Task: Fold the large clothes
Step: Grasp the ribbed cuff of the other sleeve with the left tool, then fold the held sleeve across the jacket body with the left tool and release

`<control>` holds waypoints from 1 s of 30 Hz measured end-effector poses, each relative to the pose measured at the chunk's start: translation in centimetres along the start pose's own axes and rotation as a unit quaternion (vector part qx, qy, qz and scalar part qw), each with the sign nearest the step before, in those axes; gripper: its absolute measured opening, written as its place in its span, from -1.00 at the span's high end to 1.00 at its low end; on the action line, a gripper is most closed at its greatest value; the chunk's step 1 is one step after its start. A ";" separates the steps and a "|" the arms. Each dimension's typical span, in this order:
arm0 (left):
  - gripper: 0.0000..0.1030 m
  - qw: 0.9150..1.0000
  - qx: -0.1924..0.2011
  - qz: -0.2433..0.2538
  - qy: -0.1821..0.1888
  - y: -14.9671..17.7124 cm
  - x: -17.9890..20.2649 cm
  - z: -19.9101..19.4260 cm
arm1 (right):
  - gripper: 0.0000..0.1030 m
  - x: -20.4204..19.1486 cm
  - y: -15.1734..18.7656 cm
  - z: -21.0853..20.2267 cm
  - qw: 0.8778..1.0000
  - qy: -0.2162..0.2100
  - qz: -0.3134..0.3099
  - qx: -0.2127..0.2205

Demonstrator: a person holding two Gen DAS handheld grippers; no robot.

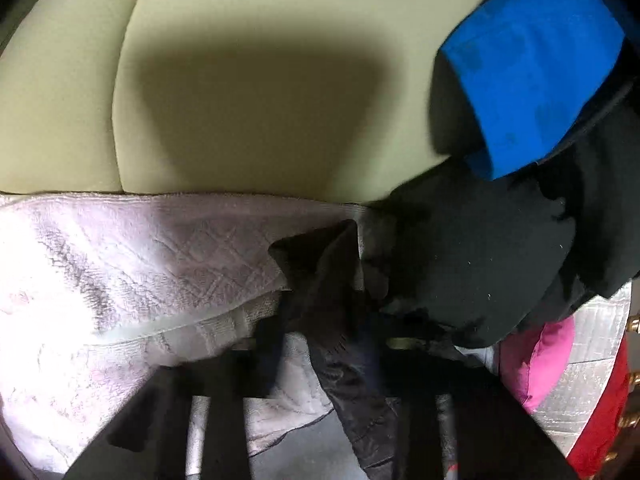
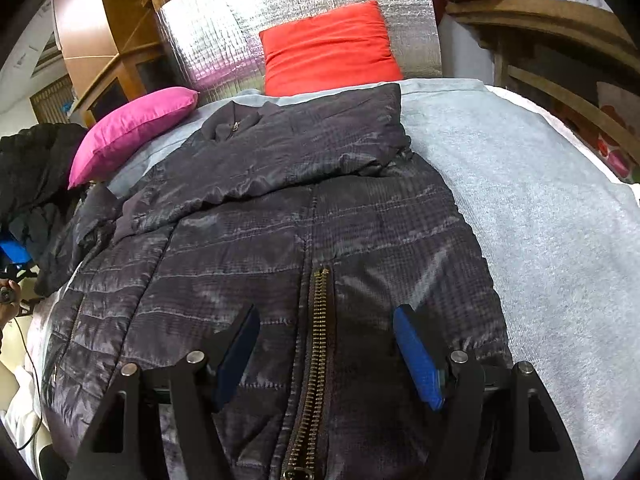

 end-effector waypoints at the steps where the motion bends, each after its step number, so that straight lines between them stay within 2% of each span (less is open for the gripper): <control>1: 0.82 1.000 0.005 0.011 -0.003 0.2 0.2 -0.4 | -0.42 0.0 0.1 0.0 1.000 0.000 0.000 0.000; 3: 0.85 0.999 0.020 0.039 -0.001 1.6 0.9 -1.8 | -0.42 0.0 0.1 0.1 1.000 0.000 -0.001 0.001; 5: 0.85 0.995 0.040 0.095 0.008 3.6 2.5 -4.4 | -0.42 0.1 0.1 0.0 1.000 -0.005 0.003 0.003; 7: 0.85 0.987 0.049 0.150 0.025 6.1 4.6 -7.0 | -0.42 0.2 0.1 -0.1 1.000 -0.010 0.007 0.007; 9: 0.85 0.975 0.054 0.210 0.055 9.9 7.3 -10.3 | -0.42 0.4 0.1 -0.2 1.000 -0.016 0.012 0.011; 13: 0.86 0.941 0.051 0.319 0.105 18.0 13.1 -15.6 | -0.42 0.9 0.3 -0.4 0.999 -0.034 0.025 0.023; 17: 0.86 0.905 0.027 0.399 0.144 25.7 18.4 -18.3 | -0.42 1.5 0.6 -0.8 0.997 -0.057 0.043 0.042; 18: 0.86 0.899 0.024 0.412 0.147 28.4 18.9 -17.9 | -0.42 1.7 0.6 -0.9 0.996 -0.062 0.047 0.045; 19: 0.86 0.887 0.018 0.436 0.154 31.5 20.6 -18.3 | -0.42 1.9 0.6 -1.1 0.995 -0.070 0.053 0.050; 22: 0.86 0.863 0.012 0.477 0.164 38.8 24.4 -17.9 | -0.42 2.3 0.7 -1.3 0.992 -0.085 0.067 0.058; 25: 0.86 0.843 -0.007 0.506 0.180 45.6 28.0 -17.2 | -0.42 2.6 0.7 -1.6 0.989 -0.101 0.083 0.063; 29: 0.86 0.811 -0.042 0.548 0.201 54.2 29.2 -17.9 | -0.42 3.1 0.4 -1.8 0.986 -0.116 0.102 0.066; 30: 0.85 0.805 -0.050 0.555 0.202 55.7 29.5 -17.5 | -0.42 3.2 0.4 -1.8 0.985 -0.118 0.106 0.066</control>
Point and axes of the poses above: each gripper's, at about its wrist camera, not at the fingertips, and z roughly the way its jaws point, x to its right, y to its underside, the point moved 2 cm from there along z, roughly the way its jaws point, and after that the axes turned 7 degrees about -z, right-handed, at the moved point
